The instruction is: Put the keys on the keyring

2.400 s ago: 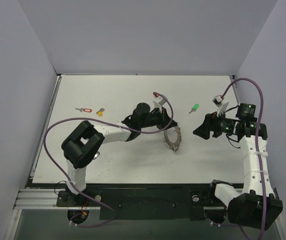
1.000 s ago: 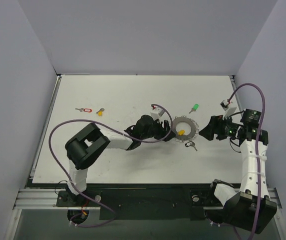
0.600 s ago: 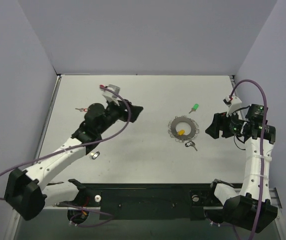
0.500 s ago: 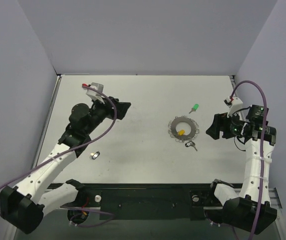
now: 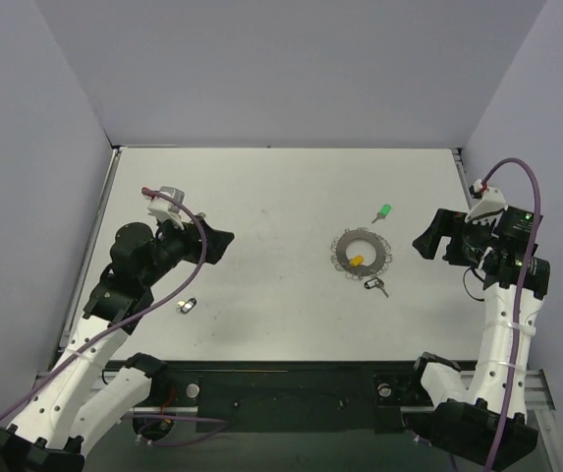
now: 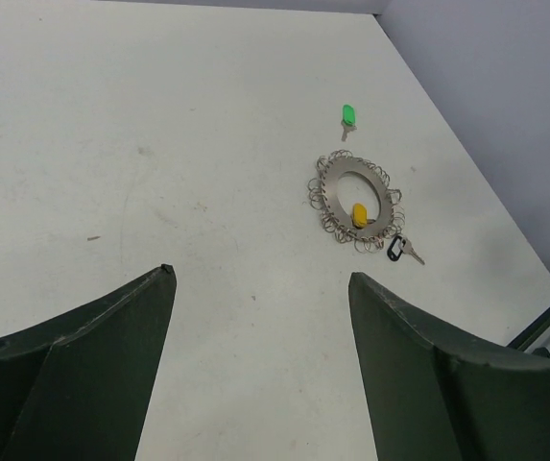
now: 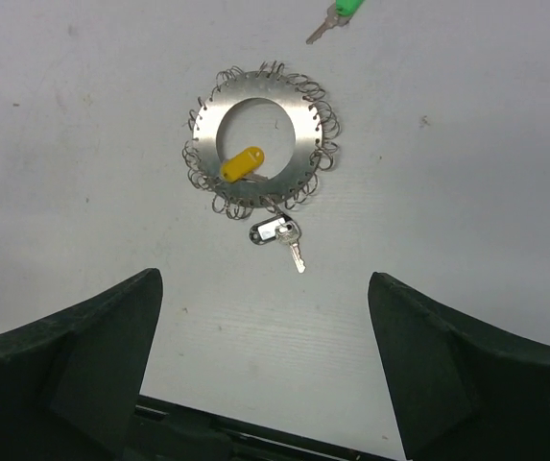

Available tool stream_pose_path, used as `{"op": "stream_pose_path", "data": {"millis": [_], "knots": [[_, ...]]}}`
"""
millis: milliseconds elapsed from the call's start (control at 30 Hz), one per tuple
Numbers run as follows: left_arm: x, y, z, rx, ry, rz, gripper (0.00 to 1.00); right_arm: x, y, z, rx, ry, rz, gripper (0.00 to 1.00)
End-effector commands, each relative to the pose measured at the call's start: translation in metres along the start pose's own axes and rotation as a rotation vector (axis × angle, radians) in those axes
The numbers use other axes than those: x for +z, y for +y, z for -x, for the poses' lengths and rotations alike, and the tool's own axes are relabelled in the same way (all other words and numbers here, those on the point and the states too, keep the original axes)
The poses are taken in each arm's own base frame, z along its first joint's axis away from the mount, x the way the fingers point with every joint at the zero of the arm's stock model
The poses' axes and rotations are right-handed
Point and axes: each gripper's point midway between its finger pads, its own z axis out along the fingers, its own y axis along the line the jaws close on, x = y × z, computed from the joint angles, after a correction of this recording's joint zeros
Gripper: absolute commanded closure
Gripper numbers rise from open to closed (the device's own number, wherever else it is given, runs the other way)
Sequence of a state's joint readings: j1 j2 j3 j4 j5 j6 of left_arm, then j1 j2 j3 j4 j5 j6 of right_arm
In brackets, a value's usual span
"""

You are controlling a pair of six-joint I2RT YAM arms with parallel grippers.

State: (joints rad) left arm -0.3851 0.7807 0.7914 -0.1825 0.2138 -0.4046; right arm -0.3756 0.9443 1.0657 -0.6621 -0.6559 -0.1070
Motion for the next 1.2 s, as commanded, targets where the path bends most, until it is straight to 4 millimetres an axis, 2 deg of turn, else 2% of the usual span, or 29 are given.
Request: {"op": "stream_pose_path", "data": {"millis": [0,233,467,667,800,967,1167], "knots": [[-0.010,-0.008,0.009,0.005,-0.015,-0.019,0.17,-0.014,0.001,0.028,0.060,-0.086,-0.045,0.16],[-0.018,-0.025,0.017,-0.074,-0.039,-0.078,0.16,-0.018,0.007,0.038,0.122,-0.117,-0.038,0.13],[-0.029,-0.025,0.018,-0.093,-0.066,-0.073,0.14,-0.019,0.009,0.040,0.158,-0.137,-0.038,0.13],[-0.034,-0.020,0.013,-0.121,-0.073,-0.047,0.08,-0.020,0.012,0.043,0.184,-0.157,-0.024,0.12],[-0.040,-0.018,0.014,-0.097,-0.088,-0.035,0.08,-0.021,0.011,0.043,0.189,-0.167,-0.033,0.12],[-0.050,0.000,0.015,-0.018,-0.131,0.051,0.08,-0.021,0.007,0.041,0.186,-0.184,-0.057,0.12],[-0.053,0.003,0.009,0.004,-0.117,0.060,0.08,-0.016,0.007,0.039,0.205,-0.190,-0.046,0.12]]}}
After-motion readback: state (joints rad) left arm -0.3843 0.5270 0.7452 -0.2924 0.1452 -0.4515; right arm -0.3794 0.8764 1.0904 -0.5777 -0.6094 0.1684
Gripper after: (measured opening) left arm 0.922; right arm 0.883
